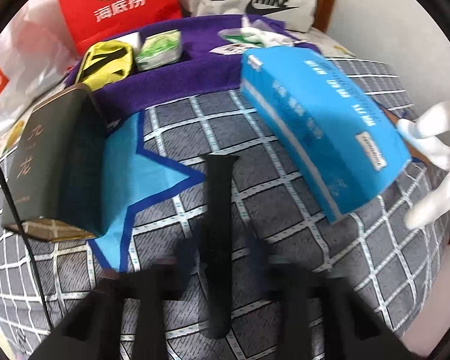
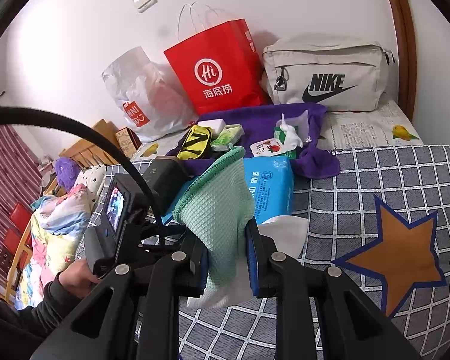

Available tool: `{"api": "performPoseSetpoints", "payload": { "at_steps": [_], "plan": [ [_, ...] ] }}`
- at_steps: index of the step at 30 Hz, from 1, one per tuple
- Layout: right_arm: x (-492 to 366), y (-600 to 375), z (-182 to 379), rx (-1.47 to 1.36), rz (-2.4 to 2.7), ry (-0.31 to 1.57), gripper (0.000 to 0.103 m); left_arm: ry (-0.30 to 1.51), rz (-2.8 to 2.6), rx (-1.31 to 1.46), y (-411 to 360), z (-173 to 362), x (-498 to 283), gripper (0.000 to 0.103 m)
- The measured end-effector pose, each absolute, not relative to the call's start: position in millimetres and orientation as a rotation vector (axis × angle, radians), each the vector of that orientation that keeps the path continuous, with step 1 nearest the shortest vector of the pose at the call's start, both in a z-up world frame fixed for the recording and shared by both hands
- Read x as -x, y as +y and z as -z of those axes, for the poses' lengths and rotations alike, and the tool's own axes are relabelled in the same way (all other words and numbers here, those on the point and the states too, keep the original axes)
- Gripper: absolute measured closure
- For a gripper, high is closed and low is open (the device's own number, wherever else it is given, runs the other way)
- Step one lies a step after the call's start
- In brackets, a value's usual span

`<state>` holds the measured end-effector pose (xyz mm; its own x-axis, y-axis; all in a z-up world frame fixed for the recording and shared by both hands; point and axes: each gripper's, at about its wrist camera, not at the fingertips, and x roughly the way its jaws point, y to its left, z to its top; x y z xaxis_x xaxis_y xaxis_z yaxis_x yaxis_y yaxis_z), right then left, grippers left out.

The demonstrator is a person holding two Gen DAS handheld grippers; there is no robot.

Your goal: Organize soft objects

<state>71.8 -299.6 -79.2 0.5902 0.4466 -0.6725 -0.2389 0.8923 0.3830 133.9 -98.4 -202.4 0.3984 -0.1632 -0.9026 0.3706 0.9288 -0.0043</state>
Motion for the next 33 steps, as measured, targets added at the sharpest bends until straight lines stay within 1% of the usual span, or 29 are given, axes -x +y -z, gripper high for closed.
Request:
{"api": "performPoseSetpoints", "payload": {
  "at_steps": [4,7,14,21,33],
  "plan": [
    [-68,-300,77,-0.269,-0.405,0.846,0.082,1.125,0.349,-0.180,-90,198,-131,0.084],
    [-66,-296,75,-0.266,-0.410,0.844,0.082,1.102,0.355,-0.162,-84,187,-124,0.084],
    [-73,-287,66,-0.251,-0.423,0.840,0.082,0.999,0.329,-0.106,-54,135,-107,0.084],
    [-85,-280,53,-0.230,-0.431,0.812,0.082,0.924,0.263,-0.064,-11,93,-115,0.084],
    [-125,-275,53,-0.192,-0.409,0.827,0.082,0.901,0.212,-0.044,22,78,-160,0.084]
  ]
}}
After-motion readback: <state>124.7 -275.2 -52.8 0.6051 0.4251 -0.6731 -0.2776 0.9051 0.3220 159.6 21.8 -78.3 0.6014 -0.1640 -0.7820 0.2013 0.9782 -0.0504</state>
